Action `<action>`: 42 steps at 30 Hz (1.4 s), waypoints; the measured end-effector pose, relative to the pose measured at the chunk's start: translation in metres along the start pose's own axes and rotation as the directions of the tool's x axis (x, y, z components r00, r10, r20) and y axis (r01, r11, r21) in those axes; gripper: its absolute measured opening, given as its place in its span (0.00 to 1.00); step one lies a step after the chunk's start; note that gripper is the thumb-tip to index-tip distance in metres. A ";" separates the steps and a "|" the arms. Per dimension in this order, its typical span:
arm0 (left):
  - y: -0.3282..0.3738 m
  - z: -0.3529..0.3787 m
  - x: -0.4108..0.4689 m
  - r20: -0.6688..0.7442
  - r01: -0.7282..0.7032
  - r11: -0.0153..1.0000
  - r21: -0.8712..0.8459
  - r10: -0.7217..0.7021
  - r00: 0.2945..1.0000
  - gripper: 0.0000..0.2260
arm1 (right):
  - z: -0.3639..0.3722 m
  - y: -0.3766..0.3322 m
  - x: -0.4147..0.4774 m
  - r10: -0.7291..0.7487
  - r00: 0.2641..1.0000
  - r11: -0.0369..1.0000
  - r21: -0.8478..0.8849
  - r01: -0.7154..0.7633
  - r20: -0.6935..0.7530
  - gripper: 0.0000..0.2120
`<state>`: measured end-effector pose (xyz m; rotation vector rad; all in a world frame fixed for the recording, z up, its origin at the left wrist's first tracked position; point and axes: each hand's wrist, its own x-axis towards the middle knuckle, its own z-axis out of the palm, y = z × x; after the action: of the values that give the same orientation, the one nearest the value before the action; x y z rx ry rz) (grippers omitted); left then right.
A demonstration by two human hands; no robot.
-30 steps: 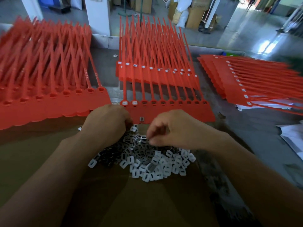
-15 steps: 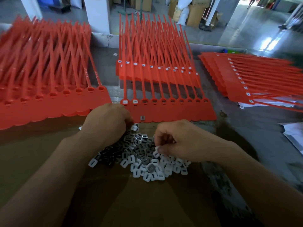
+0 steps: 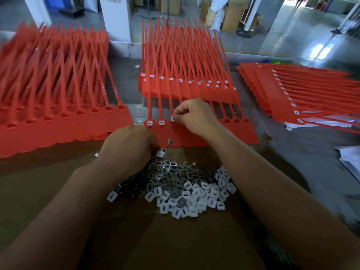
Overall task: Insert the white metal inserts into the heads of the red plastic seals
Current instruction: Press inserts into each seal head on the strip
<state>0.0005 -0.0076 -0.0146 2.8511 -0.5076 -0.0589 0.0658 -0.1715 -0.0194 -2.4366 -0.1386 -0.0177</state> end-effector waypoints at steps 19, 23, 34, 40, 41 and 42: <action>0.000 0.000 0.002 0.011 -0.007 0.999 0.033 0.007 1.000 0.16 | -0.003 -0.005 0.007 0.053 0.984 0.994 -0.098 -0.037 0.170 0.08; 0.000 0.000 0.002 0.013 -0.004 0.999 0.034 0.004 1.000 0.15 | 0.003 -0.002 0.005 0.041 0.997 0.998 -0.049 -0.038 0.068 0.02; 0.000 0.001 0.001 0.004 -0.016 0.999 0.036 0.016 1.000 0.15 | 0.002 -0.011 0.020 0.177 0.980 0.984 -0.031 -0.175 0.088 0.10; 0.000 0.001 0.000 -0.005 -0.018 1.000 0.019 0.018 1.000 0.14 | -0.016 -0.006 -0.029 -0.116 0.992 0.992 0.046 0.114 0.047 0.06; 0.000 0.001 0.000 -0.005 -0.013 1.000 0.017 0.014 1.000 0.14 | -0.022 -0.006 -0.043 -0.172 0.977 0.985 0.042 0.168 0.128 0.05; 0.001 0.002 0.001 -0.003 -0.005 1.000 0.020 0.006 1.000 0.14 | -0.027 -0.007 -0.057 -0.216 0.948 0.976 0.033 0.214 0.232 0.05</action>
<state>0.0009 -0.0088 -0.0161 2.8683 -0.5181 -0.0482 0.0093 -0.1893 0.0033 -2.3976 -0.5091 0.1743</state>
